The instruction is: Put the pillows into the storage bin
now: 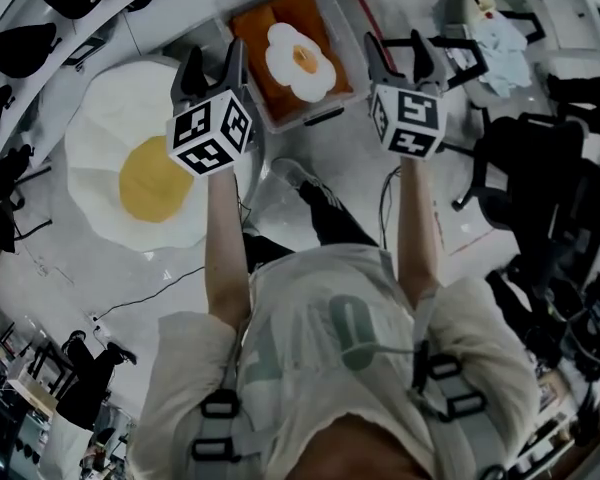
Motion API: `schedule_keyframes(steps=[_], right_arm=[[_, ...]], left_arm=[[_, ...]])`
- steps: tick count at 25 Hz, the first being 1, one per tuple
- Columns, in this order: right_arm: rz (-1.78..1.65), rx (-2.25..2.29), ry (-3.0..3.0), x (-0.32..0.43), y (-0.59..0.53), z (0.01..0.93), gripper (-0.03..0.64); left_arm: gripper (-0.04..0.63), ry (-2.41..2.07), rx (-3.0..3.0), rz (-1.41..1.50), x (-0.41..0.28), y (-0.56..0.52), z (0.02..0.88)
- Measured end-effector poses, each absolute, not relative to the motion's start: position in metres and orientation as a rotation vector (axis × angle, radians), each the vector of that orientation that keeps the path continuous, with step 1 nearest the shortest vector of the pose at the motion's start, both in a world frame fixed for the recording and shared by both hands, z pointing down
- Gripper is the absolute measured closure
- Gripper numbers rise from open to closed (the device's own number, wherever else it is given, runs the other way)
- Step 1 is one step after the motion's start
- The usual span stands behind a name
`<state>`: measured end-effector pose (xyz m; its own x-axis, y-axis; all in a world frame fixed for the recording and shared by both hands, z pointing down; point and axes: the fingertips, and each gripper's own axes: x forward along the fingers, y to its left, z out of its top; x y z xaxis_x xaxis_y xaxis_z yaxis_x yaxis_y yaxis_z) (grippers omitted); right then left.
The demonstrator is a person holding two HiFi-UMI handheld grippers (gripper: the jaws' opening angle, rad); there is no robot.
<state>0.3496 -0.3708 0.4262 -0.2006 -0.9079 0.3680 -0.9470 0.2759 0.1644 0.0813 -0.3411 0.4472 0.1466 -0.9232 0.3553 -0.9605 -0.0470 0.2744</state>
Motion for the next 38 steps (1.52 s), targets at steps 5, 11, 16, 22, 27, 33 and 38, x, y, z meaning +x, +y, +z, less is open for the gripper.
schedule_keyframes(steps=[5,11,16,22,27,33,38], right_arm=[[0.115,1.654,-2.202,0.332,-0.366,0.417,0.347],[0.014,1.554,-2.382,0.281,-0.364,0.359,0.347],[-0.121,1.402,-2.654,0.194,-0.334,0.278,0.348],[-0.238,1.105,-2.969,0.065,-0.26,0.204,0.474],[-0.255,0.811,-3.17,-0.022,-0.184,0.177,0.604],[-0.177,0.475,-3.169,-0.075,-0.108,0.214,0.607],[-0.166,0.284,-3.134,-0.083,-0.075,0.242,0.608]], left_arm=[[0.328,-1.835,2.001,0.089,0.07,-0.335,0.429],[0.328,-1.961,2.052,0.007,0.038,-0.318,0.358],[0.369,-2.059,2.065,-0.12,-0.009,-0.264,0.281],[0.57,-2.455,1.921,-0.175,-0.104,-0.149,0.204],[0.584,-2.744,1.668,-0.114,-0.159,-0.039,0.183],[0.588,-2.9,1.292,-0.136,-0.184,0.071,0.207],[0.588,-2.944,1.088,-0.151,-0.178,0.122,0.228]])
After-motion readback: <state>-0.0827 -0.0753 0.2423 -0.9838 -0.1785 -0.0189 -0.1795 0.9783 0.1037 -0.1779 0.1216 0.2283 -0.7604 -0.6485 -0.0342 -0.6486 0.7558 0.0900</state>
